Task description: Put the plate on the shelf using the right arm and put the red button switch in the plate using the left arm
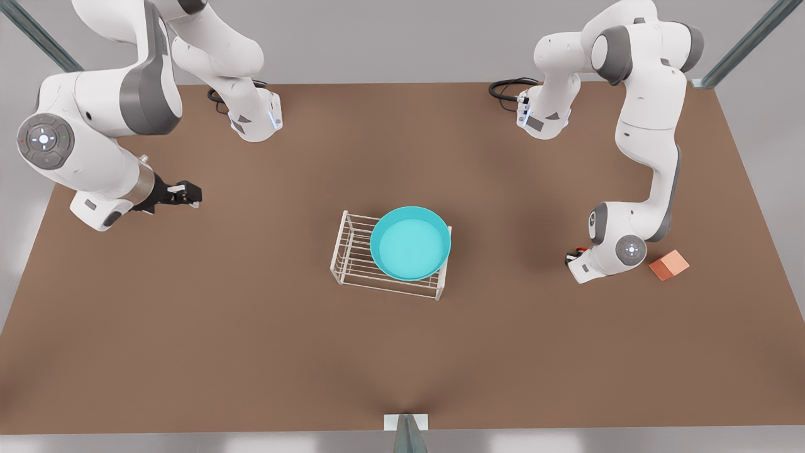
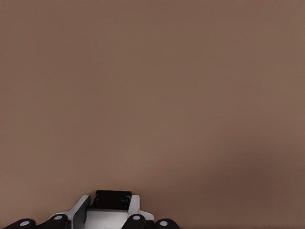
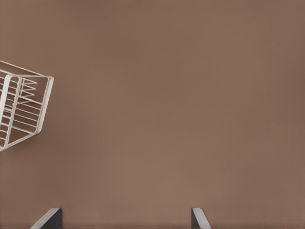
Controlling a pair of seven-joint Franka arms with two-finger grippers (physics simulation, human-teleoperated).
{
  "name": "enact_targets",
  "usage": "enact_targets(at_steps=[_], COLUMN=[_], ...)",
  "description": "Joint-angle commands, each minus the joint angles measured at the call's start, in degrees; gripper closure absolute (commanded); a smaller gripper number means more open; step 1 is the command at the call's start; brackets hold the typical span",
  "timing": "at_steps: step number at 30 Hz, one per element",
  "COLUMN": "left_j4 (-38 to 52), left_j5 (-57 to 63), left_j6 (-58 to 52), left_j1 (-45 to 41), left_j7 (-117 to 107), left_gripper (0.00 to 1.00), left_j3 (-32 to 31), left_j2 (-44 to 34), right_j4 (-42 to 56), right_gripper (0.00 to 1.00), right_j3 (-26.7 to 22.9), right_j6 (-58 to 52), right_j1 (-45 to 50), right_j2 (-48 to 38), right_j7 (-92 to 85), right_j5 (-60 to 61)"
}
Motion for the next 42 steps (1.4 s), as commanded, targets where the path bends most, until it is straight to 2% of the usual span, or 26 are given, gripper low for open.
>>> enact_targets(at_steps=[1, 2, 5, 11, 13, 22, 25, 26, 28, 29, 31, 34, 39, 40, 41, 42], left_j4=[0.02, 0.02, 0.02, -0.15, -0.07, 8.98, 19.17, 24.1, 27.34, 34.38, 41.33, 43.79, 45.55, 46.08, 46.16, 46.16], left_j5=[-0.05, -0.13, -0.22, -0.57, -0.75, -10.5, -10.42, -9.8, -10.07, -9.71, -9.63, -9.71, -8.4, -8.39, -8.39, -8.4], left_j6=[0.09, 0.09, -0.09, -6.15, -11.95, -23.11, -29.96, -32.61, -34.1, -37.96, -38.76, -38.67, -30.67, -29.97, -29.27, -29.09], left_j1=[0.01, 0.01, 0.01, -1.14, -1.31, -18.36, -20.82, -23.55, -26.44, -28.38, -31.28, -33.39, -34.27, -34.18, -33.92, -33.92], left_j7=[-0.1, -0.1, -0.1, -7.93, -11.53, -56.52, -69.44, -75.33, -80.87, -85.79, -90.89, -90.81, -91.16, -91.16, -90.98, -90.98], left_gripper=[0.48, 0.48, 0.57, 0.6, 0.6, 0.6, 0.6, 0.6, 0.6, 0.6, 0.6, 0.6, 0.6, 0.57, 0.39, 0.03], left_j3=[0.0, 0.0, 0.0, 0.0, -0.35, -3.87, -7.74, -7.74, -7.74, -7.91, -7.91, -8.09, -8.97, -8.88, -8.79, -8.79], left_j2=[0.01, 0.01, 0.01, -3.15, -5.61, -14.67, -11.68, -8.69, -7.2, -2.98, 1.15, 1.86, 5.9, 6.52, 6.95, 7.13], right_j4=[0.0, 0.0, 0.0, -0.53, -0.53, -0.53, -0.53, -0.53, -0.53, -0.53, -0.53, -0.53, -0.62, -0.53, -0.53, -0.53], right_gripper=[0.0, 0.0, 0.0, 0.0, 0.0, 0.0, 0.0, 0.0, 0.0, 0.0, 0.0, 0.0, 0.0, 0.0, 0.0, 0.0], right_j3=[0.04, 0.04, -0.4, -0.84, -0.84, -1.36, -1.37, -1.37, -1.37, -1.37, -1.37, -1.37, -1.37, -1.37, -1.37, -1.37], right_j6=[-0.13, -0.13, -0.05, 0.31, 0.31, 0.48, 0.48, 0.48, 0.48, 0.48, 0.48, 0.48, 0.48, 0.48, 0.48, 0.48], right_j1=[0.0, 0.0, 0.09, 0.09, 0.09, 0.09, 0.09, 0.09, 0.09, 0.09, 0.09, 0.09, 0.09, 0.09, 0.09, 0.09], right_j2=[-0.04, -0.13, -0.48, -0.74, -0.74, -0.48, -0.48, -0.48, -0.48, -0.48, -0.48, -0.48, -0.39, -0.39, -0.39, -0.39], right_j7=[-1.24, -1.24, -1.24, -1.94, -2.03, -2.12, -2.03, -2.12, -2.03, -2.03, -2.03, -2.03, -2.03, -2.03, -1.94, -1.94], right_j5=[0.06, -0.03, -0.73, -0.47, -0.29, 0.06, 0.06, 0.06, 0.06, 0.06, 0.06, 0.06, 0.06, 0.15, 0.06, 0.06])
